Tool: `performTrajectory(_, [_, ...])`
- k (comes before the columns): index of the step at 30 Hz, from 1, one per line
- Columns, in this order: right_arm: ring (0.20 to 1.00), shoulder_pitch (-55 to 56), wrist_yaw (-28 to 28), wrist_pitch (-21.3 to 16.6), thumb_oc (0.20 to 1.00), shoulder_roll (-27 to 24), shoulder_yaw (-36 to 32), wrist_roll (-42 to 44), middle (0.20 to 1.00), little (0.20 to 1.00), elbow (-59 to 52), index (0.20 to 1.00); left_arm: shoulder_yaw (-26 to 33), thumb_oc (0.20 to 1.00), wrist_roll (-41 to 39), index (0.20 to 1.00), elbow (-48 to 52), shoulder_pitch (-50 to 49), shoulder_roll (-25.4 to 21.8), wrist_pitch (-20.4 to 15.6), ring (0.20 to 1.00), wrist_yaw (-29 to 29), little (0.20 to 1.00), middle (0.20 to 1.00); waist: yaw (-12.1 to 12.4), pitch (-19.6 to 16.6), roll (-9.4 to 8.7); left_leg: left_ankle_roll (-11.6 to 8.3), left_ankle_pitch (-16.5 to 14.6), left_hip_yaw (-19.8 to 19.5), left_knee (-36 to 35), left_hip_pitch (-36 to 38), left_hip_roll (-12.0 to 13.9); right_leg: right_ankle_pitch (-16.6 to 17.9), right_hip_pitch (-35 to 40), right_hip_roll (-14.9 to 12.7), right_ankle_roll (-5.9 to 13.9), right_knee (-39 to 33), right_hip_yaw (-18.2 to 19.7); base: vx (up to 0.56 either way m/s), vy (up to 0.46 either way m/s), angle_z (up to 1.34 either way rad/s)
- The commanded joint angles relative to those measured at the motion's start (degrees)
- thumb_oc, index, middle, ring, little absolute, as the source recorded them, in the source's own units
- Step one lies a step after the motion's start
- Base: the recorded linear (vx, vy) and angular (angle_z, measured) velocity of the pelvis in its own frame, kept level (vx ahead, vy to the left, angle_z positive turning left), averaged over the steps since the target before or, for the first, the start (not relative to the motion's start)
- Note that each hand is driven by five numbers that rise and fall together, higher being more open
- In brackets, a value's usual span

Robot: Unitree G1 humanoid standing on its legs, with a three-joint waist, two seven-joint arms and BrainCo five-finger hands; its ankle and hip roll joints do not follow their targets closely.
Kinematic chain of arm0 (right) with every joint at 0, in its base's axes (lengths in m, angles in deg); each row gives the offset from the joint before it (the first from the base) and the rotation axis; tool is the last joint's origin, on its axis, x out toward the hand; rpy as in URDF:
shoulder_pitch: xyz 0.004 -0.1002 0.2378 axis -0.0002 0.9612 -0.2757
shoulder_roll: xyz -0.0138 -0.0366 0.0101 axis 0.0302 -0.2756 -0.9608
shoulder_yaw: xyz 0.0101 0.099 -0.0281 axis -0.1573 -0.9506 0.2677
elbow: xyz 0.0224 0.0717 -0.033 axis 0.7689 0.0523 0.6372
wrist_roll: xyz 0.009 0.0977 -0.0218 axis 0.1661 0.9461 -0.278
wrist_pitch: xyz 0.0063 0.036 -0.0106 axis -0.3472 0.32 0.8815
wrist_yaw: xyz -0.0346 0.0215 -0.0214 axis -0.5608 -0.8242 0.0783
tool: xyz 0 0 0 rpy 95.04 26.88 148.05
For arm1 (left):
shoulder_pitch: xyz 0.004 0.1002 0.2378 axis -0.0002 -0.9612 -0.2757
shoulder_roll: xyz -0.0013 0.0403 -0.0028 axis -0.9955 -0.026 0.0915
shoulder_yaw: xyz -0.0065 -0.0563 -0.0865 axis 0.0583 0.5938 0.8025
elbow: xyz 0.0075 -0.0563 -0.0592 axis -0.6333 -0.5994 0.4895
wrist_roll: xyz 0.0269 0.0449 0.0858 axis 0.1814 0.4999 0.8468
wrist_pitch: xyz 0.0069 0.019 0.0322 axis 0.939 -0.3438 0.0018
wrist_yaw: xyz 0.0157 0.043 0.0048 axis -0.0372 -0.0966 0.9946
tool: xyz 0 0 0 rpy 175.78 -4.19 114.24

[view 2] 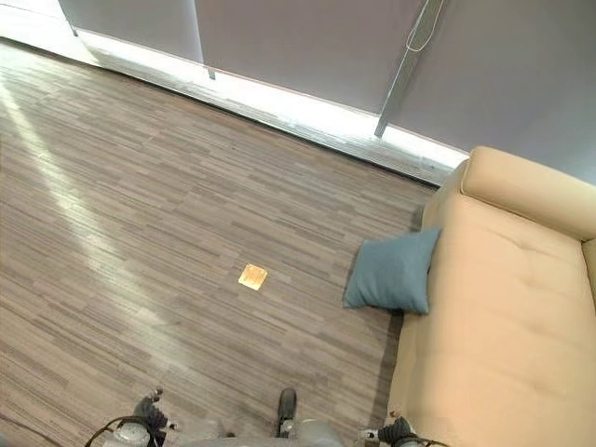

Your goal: Pick up all the scattered cushions and arrange them neatly on the sofa.

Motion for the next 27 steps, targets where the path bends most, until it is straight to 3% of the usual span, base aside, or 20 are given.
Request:
performTrajectory(1, [1.0,-1.12,0.45,0.16,1.0,-1.29,0.93,1.99,1.0,1.0,0.08,1.0,-1.45,1.0,0.28,1.0,1.45,0.33,-0.49,-0.28,1.0,0.22,1.0,1.0,-1.35,0.65,-1.12,3.35,-2.37,2.32,-19.01,3.86,-0.88,-2.28,1.93,-2.2,12.32,0.92,0.9,0.26,0.034,-0.22])
performTrajectory(2, [1.0,-1.2,0.55,0.07,1.0,-1.24,1.06,1.96,1.0,1.0,-0.03,1.0,-1.46,1.0,0.34,1.0,1.52,0.3,-0.51,-0.32,1.0,0.13,1.0,1.0,-1.1,0.49,-0.96,3.36,-1.32,1.98,-21.62,3.34,-0.8,-2.5,2.26,-1.86,12.46,0.64,1.23,0.33,0.112,-0.07])
performTrajectory(4, [1.0,-1.64,0.67,0.21,1.0,-1.24,1.32,1.83,1.0,1.0,0.1,1.0,-1.27,1.0,-0.08,1.0,1.15,0.46,-0.69,-0.37,1.0,0.09,1.0,1.0,0.15,0.56,-0.03,1.91,5.58,-0.74,-30.78,1.35,-0.3,-3.91,3.92,-0.51,12.56,0.1,2.5,0.26,0.157,-0.21])
performTrajectory(7, [1.0,-1.56,0.51,0.28,1.0,-0.54,1.35,0.59,1.0,1.0,0.45,1.0,-0.6,1.0,0.46,1.0,-0.46,-0.77,-0.57,0.01,1.0,0.36,1.0,1.0,0.6,-0.36,0.65,2.09,8.02,-0.59,-35.47,2.41,0.2,-6.55,5.99,-0.64,12.92,2.04,3.15,0.31,0.251,-0.49])
performTrajectory(10, [1.0,-1.88,0.24,0.09,1.0,-0.01,1.41,-0.13,1.0,1.0,0.02,1.0,0.25,1.0,1.0,1.0,-1.22,-1.49,-0.97,0.26,1.0,0.5,1.0,1.0,0.87,-0.75,0.49,3.36,6.96,0.37,-36.06,5.04,-0.77,-6.77,5.03,-2.49,13.99,8.38,4.23,0.23,0.236,-0.45])
performTrajectory(13, [1.0,-3.48,0.03,0.03,1.0,0.17,2.48,-0.48,1.0,1.0,-0.96,1.0,0.44,1.0,0.59,1.0,-0.88,-0.8,-2.11,0.36,1.0,0.4,1.0,1.0,0.7,0.61,0.7,4.87,6.34,0.88,-36.25,6.98,-0.78,-2.83,-0.5,-3.41,14.26,19.65,5.26,0.14,0.19,-0.52])
performTrajectory(14, [1.0,-4.31,0.19,-0.28,1.0,0.5,3.2,-0.64,1.0,1.0,-1.78,1.0,0.38,1.0,0.22,1.0,-0.7,-0.17,-2.63,0.26,1.0,0.25,1.0,1.0,0.87,1.33,1.36,5.29,5.61,1.18,-36.37,8.25,-0.35,-2.25,-3.19,-3.98,13.97,23.79,3.41,0.29,0.258,0.16])
performTrajectory(15, [1.0,-4.4,0.41,-0.37,1.0,0.5,3.73,-0.95,1.0,1.0,-2.29,1.0,0.61,1.0,-0.82,1.0,-0.22,-0.49,-2.79,0.07,1.0,0.1,1.0,1.0,0.99,1.24,1.62,5.46,4.3,1.7,-36.56,10.38,-0.46,-3.16,-4.78,-5.08,13.01,21.55,-0.86,0.34,0.223,-0.05])
performTrajectory(16, [1.0,-4.37,0.39,-0.37,1.0,0.56,3.83,-1.08,1.0,1.0,-2.24,1.0,0.56,1.0,-0.77,1.0,-0.28,-0.6,-2.67,0.03,1.0,0.11,1.0,1.0,0.75,0.98,1.53,5.44,3.95,1.72,-36.93,11.13,-0.84,-3.72,-5.0,-4.34,12.85,19.17,-1.48,0.45,0.193,-0.59])
performTrajectory(17, [1.0,-4.39,0.33,-0.24,1.0,0.34,3.96,-1.44,1.0,1.0,-2.1,1.0,0.41,1.0,-0.17,1.0,-0.75,-0.72,-2.4,0.15,1.0,0.15,1.0,1.0,0.03,0.67,1.14,5.52,2.97,1.92,-37.69,12.84,-1.96,-2.83,-6.45,-2.38,13.25,14.39,-2.28,0.32,0.097,-1.06])
performTrajectory(19, [1.0,-4.37,0.19,0.21,1.0,0.1,4.12,-2.13,1.0,1.0,-1.7,1.0,0.61,1.0,0.25,1.0,-1.45,-0.3,-1.94,0.28,1.0,0.49,1.0,1.0,-1.16,1.13,0.84,5.8,1.0,1.93,-37.42,15.19,-3.57,-0.59,-8.09,-1.43,14.13,8.31,-4.94,0.34,0.079,-0.53])
performTrajectory(22, [1.0,-2.84,0.18,0.45,1.0,-0.09,3.69,-1.9,1.0,1.0,-0.72,1.0,-0.09,1.0,1.45,1.0,-1.06,-0.39,-1.36,0.1,1.0,0.47,1.0,1.0,-1.68,0.72,0.43,5.82,-1.73,1.15,-35.94,17.4,-4.38,-0.66,-5.19,-0.64,13.57,6.48,-2.33,0.31,0.02,0.1])
performTrajectory(24, [1.0,-1.5,0.1,0.55,1.0,-0.19,2.91,-1.38,1.0,1.0,-0.07,1.0,-0.61,1.0,1.87,1.0,-0.8,-0.55,-1.2,0.01,1.0,0.75,1.0,1.0,-1.9,-0.06,-0.04,4.74,-3.17,1.24,-33.33,17.42,-4.28,-0.62,-3.82,-1.39,13.2,5.68,-3.03,0.25,-0.041,0.62])
performTrajectory(25, [1.0,-1.05,0.19,0.56,1.0,-0.25,2.48,-1.08,1.0,1.0,0.16,1.0,-1.06,1.0,2.17,1.0,-0.7,-0.49,-0.95,-0.02,1.0,0.76,1.0,1.0,-2.23,-0.28,-0.2,3.77,-3.74,1.3,-30.59,16.9,-4.03,-0.85,-2.61,-1.29,12.93,4.9,-2.96,0.21,-0.073,0.64])
performTrajectory(27, [1.0,-1.03,0.32,0.72,1.0,-0.8,2.26,-0.9,1.0,1.0,0.33,1.0,-1.73,1.0,2.45,1.0,-0.13,-0.2,-1.01,0.09,1.0,1.03,1.0,1.0,-2.03,0.14,-1.09,1.77,-1.86,1.63,-19.68,12.15,-2.64,-0.94,-0.83,-1.71,12.01,3.89,-2.82,0.14,-0.096,0.38])
